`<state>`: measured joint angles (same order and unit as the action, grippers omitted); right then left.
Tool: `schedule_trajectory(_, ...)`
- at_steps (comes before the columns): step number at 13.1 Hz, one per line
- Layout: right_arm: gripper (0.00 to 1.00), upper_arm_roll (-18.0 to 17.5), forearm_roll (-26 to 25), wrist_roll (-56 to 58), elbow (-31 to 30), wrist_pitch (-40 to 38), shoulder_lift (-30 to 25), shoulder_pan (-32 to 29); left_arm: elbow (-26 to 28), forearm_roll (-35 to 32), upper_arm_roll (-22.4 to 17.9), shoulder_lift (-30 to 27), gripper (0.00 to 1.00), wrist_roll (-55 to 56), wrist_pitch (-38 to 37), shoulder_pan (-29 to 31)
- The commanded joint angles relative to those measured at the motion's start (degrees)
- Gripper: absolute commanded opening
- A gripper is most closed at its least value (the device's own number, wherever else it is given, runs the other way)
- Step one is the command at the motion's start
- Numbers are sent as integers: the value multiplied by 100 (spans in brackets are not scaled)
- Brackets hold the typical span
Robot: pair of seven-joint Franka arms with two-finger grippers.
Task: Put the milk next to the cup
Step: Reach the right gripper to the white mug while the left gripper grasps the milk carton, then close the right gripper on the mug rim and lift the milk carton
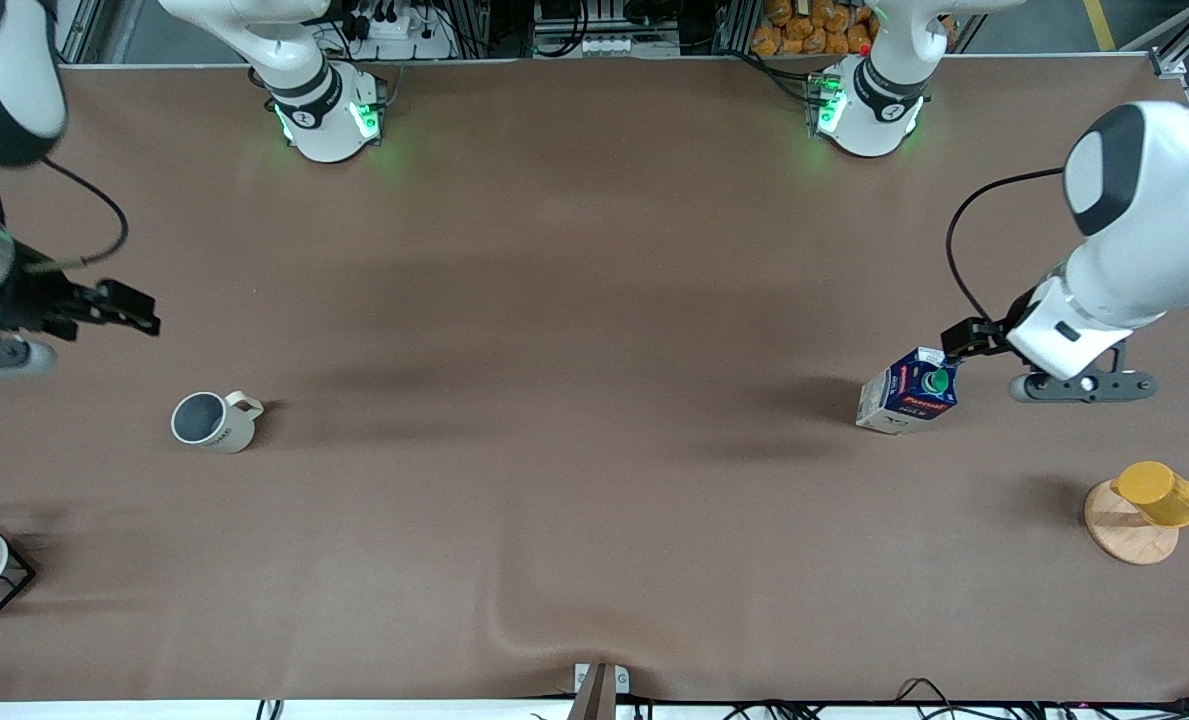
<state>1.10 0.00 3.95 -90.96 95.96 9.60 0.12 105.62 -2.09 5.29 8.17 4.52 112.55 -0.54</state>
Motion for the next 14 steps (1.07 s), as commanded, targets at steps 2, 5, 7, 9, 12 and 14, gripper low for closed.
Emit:
schedule_trajectory(2, 100, 13, 61, 176, 52, 395, 804, -161, 302, -2, 42, 193, 100, -486, 460, 36)
schedule_trajectory(5, 100, 13, 61, 212, -210, 1123, 1253, -179, 302, -2, 42, 413, 100, -487, 496, 19)
schedule_trajectory(7, 100, 13, 61, 351, -255, 1520, 1587, -249, 363, -2, 42, 475, 100, -478, 540, 10)
schedule_trajectory(9, 100, 13, 70, 387, -264, 1653, 1816, -310, 398, -2, 42, 571, 100, -487, 601, 10)
schedule_trajectory(12, 100, 13, 70, 554, -622, 2195, 1940, -425, 407, -2, 42, 677, 96, -487, 636, 1)
schedule_trajectory(14, 100, 13, 70, 554, -861, 2488, 1949, -425, 398, -2, 25, 747, 86, -478, 654, 1)
